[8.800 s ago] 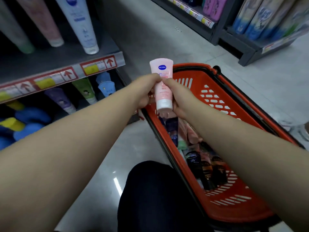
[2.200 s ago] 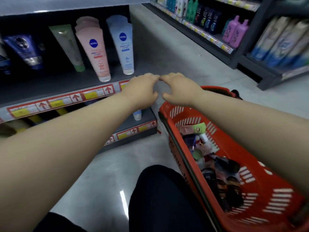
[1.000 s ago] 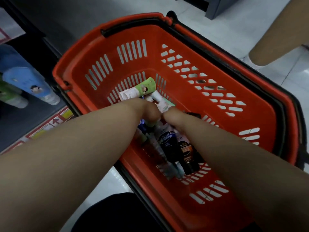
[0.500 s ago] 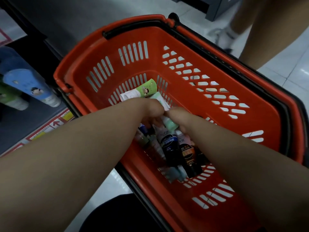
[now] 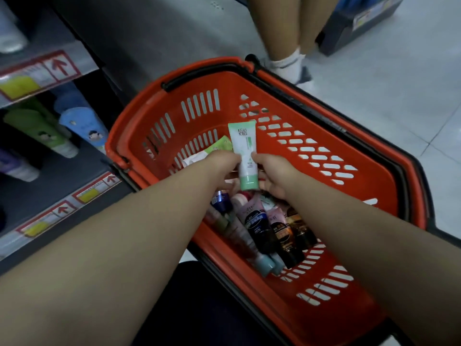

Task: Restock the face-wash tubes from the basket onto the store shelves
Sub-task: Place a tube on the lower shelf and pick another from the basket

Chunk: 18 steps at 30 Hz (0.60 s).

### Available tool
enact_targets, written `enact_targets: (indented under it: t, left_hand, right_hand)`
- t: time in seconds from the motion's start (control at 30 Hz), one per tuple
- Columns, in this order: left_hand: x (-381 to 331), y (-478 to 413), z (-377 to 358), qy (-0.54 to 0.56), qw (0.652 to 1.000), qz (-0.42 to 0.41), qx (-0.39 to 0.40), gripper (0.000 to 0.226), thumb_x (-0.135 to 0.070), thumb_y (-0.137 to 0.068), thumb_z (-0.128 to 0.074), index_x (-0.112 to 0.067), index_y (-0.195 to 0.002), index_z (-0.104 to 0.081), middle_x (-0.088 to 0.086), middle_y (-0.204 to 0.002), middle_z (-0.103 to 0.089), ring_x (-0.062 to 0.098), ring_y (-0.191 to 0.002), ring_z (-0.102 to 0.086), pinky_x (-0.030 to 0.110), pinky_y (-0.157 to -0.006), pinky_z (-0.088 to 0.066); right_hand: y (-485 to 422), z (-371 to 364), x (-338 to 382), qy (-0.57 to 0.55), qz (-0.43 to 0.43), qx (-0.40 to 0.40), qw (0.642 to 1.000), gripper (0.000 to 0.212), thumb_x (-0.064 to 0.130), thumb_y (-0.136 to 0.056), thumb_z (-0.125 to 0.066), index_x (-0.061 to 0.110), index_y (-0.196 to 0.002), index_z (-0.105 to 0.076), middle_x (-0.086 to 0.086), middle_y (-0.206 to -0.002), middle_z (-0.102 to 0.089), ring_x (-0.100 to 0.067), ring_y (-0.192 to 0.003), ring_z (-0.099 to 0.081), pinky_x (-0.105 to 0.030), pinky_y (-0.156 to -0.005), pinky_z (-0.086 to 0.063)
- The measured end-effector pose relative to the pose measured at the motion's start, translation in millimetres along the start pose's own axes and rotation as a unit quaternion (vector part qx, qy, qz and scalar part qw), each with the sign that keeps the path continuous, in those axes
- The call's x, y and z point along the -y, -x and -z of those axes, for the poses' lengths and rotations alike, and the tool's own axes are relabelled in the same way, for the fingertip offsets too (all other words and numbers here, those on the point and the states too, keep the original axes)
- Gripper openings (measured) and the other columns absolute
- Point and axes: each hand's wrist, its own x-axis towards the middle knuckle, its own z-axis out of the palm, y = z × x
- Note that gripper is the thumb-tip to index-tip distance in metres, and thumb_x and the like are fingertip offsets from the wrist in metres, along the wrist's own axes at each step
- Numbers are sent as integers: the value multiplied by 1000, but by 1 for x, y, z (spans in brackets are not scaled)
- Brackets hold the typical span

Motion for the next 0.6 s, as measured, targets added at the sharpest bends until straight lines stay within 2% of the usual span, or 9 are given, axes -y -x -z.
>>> enact_targets:
  t: [0.1,0.17,0.27,0.37,0.47,0.6]
  left_hand:
    - [-5,8,13,30,999,-34,8,25,-14,-98,-43,-13,-119,-56,3,-103,-64,18,-95,-58,39,-84,-46]
    - [-10,16,25,54,997,-52,7,16,-13,-97,-46,-16,-106,-59,1,-98,-65,18,-96,-59,40,-87,-49]
    - [-17,34,49,94,993,-76,1,11,-14,-96,-52,-20,-89,-59,-2,-87,-65,13,-84,-60,34,-76,-51]
    - [-19,51,77,118,988,-97,11,8,-17,-94,-55,-18,-100,-61,-3,-88,-65,11,-84,-61,32,-71,-52]
    - [-20,74,103,135,983,-123,15,6,-21,-94,-55,-21,-97,-61,-6,-85,-66,9,-82,-61,30,-70,-50]
    - [-19,104,139,178,971,-161,2,18,-22,-93,-56,-18,-110,-59,-3,-93,-67,9,-85,-63,26,-64,-53]
  right_hand:
    - [11,-5,18,9,14,27,1000,23,19,-97,-50,7,-115,-58,-7,-92,-66,-19,-81,-64,-39,-73,-57]
    - [19,-11,31,13,25,54,998,23,16,-96,-51,7,-116,-58,-6,-93,-68,-16,-80,-67,-34,-67,-58]
    - [28,-26,47,32,40,91,995,23,15,-96,-52,7,-117,-57,-6,-99,-67,-17,-91,-65,-32,-73,-58]
    - [35,-47,60,38,45,140,988,19,16,-95,-53,10,-112,-59,-6,-98,-66,-16,-88,-65,-31,-72,-59]
    - [47,-72,73,55,47,192,979,13,18,-96,-51,14,-104,-60,-4,-92,-67,-14,-81,-66,-27,-64,-59]
    - [65,-110,90,92,62,268,957,14,19,-97,-47,16,-101,-60,-2,-86,-70,-10,-72,-69,-26,-65,-59]
